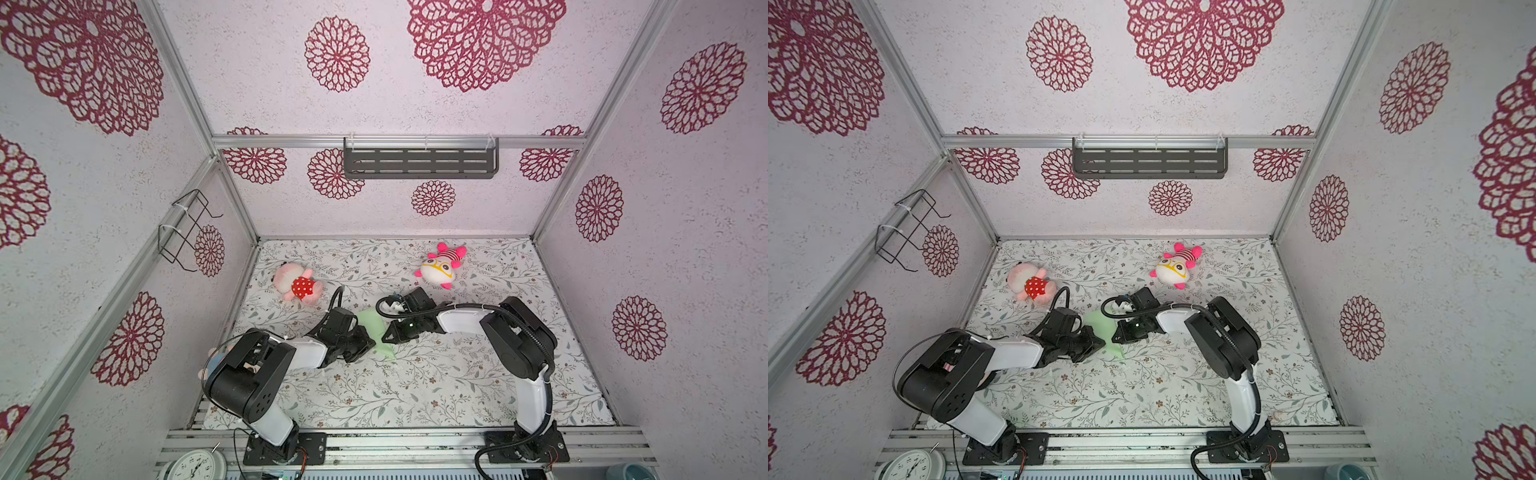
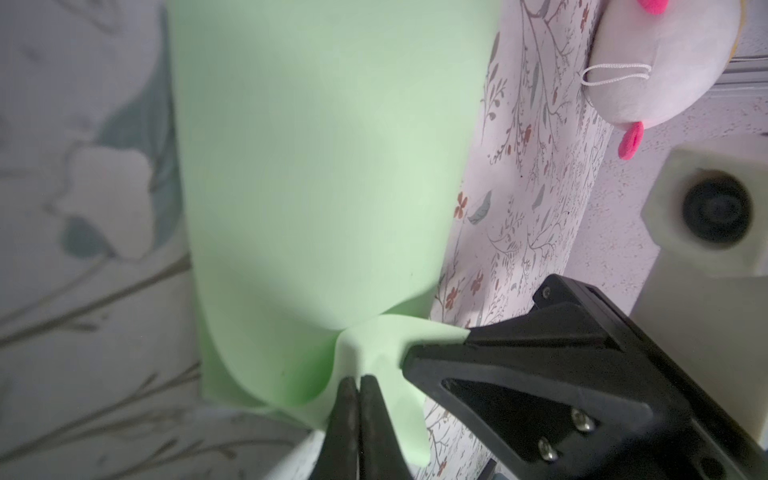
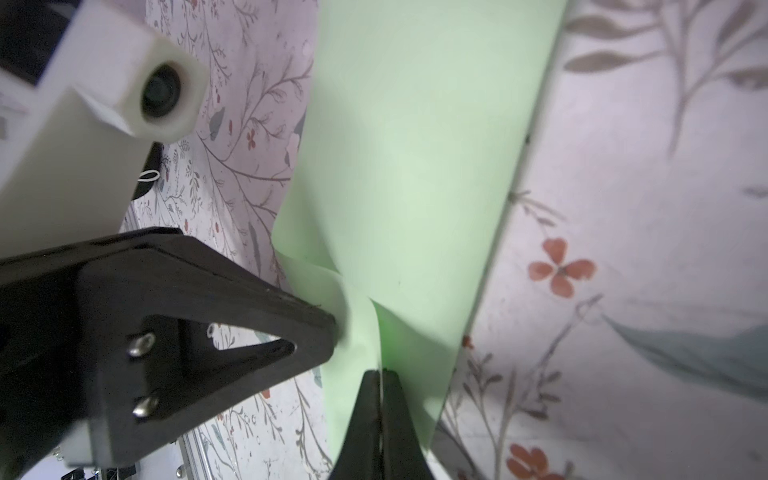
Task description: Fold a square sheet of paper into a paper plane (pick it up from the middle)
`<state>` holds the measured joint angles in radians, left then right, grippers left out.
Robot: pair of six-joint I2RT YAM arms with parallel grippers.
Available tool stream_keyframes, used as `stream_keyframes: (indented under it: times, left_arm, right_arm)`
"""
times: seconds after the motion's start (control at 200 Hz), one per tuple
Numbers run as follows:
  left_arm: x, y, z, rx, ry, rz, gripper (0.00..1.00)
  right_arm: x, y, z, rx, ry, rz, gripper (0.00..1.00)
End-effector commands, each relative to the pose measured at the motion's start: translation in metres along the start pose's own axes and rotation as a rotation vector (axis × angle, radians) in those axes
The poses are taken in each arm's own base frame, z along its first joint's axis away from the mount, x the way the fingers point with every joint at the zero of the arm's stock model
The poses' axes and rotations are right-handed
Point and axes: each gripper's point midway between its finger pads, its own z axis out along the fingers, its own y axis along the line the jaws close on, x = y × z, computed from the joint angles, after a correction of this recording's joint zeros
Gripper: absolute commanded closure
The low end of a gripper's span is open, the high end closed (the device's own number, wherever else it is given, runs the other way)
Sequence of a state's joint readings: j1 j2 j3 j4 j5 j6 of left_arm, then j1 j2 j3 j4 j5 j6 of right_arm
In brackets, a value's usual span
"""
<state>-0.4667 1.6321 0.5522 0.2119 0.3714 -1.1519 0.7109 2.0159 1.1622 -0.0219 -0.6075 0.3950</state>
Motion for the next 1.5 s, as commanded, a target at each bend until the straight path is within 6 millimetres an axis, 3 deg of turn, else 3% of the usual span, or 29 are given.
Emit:
stream_keyframes:
  times: [0.0,0.145,0.22,0.996,1.286,1.496]
  left_arm:
    - [-0.001,-0.003,-0.002,-0.017,0.003,0.012,0.92]
    - [-0.01,-0.019,-0.013,0.008,-0.032,0.043,0.88]
    - [-0.013,-0.018,-0.018,-0.004,-0.054,0.053,0.87]
    - [-0.023,0.024,-0.012,-0.164,-0.066,-0.004,0.96]
    - [-0.016,0.044,-0.008,-0.236,-0.037,-0.067,0.98]
    - [-0.01,0.057,-0.009,-0.301,-0.008,-0.094,0.99]
  right_arm:
    - [-0.001,-0.005,0.001,0.022,0.014,-0.016,0.97]
    - [0.002,-0.013,0.003,0.052,0.023,-0.007,0.97]
    - [0.004,-0.015,0.005,0.06,0.029,-0.001,0.97]
    - [0.007,-0.022,0.007,0.092,0.039,0.013,0.94]
    - [-0.025,0.009,-0.016,0.042,-0.061,-0.034,0.85]
    - [-0.045,0.022,-0.049,0.108,-0.188,-0.199,0.75]
